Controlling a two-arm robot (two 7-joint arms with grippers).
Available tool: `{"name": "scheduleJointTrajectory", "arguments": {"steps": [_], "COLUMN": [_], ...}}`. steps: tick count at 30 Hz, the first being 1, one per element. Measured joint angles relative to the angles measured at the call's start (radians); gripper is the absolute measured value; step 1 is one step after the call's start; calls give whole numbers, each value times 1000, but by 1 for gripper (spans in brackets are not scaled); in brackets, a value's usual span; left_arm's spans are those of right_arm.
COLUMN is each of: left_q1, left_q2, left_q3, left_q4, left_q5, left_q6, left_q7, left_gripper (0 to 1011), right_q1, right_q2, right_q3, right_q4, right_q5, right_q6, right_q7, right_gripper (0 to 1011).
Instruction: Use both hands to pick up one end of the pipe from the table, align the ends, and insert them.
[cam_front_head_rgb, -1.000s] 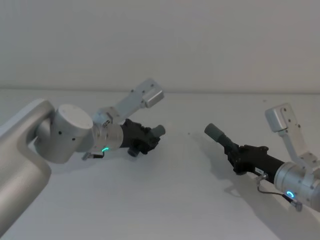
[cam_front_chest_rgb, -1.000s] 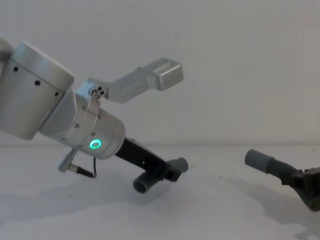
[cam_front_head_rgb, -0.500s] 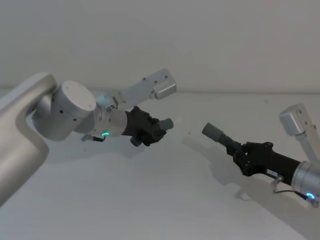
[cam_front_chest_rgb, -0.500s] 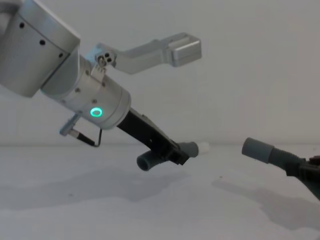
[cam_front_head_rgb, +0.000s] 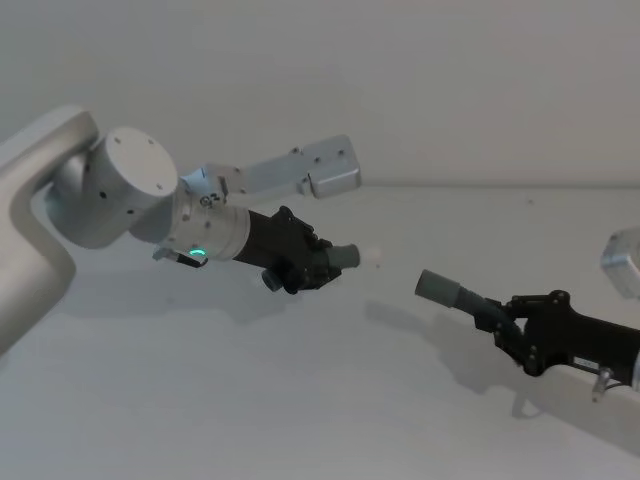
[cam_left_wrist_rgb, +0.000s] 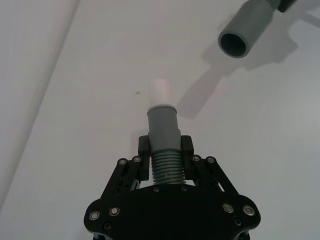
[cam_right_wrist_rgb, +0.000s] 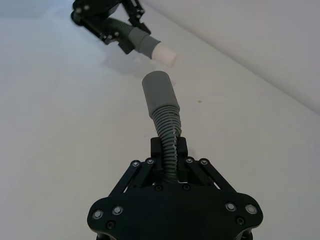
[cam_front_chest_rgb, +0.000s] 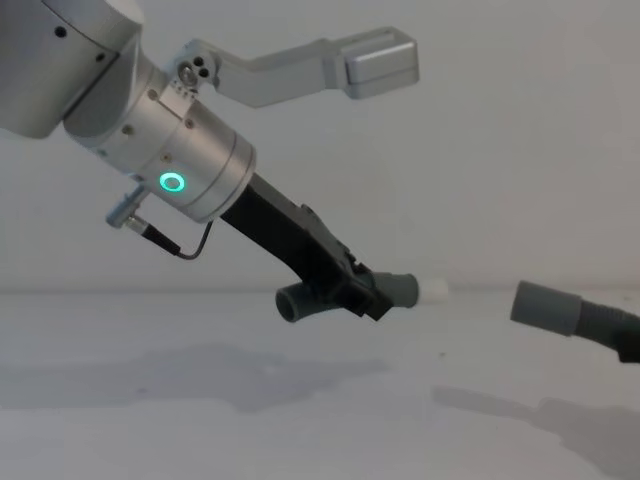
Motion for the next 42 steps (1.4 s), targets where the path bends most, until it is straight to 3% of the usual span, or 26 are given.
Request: {"name": "scheduleJointTrajectory", "arguments": {"steps": [9,16,29,42], "left_q1": [-20,-20,-23,-32], "left_q2": [41,63,75,68], "left_q3": [18,18,23,35], "left_q4": [-7,-9,21,57], "left_q5": [-38,-70,-120,-149], "left_q6": [-67,-127,-226,-268], "left_q7": [-109,-159,-238,-270], "left_gripper": [349,349,348,348], "right_q1": [24,40,49,40], "right_q2": [64,95,129,151], "right_q3": [-24,-41,-58,-58], "right_q4": [34,50,47,9], "right_q5": [-14,-32,-43,-5], "right_q6": [-97,-130,-157,-145], "right_q7": [109,150,183,200], "right_gripper": [142,142,141,141]}}
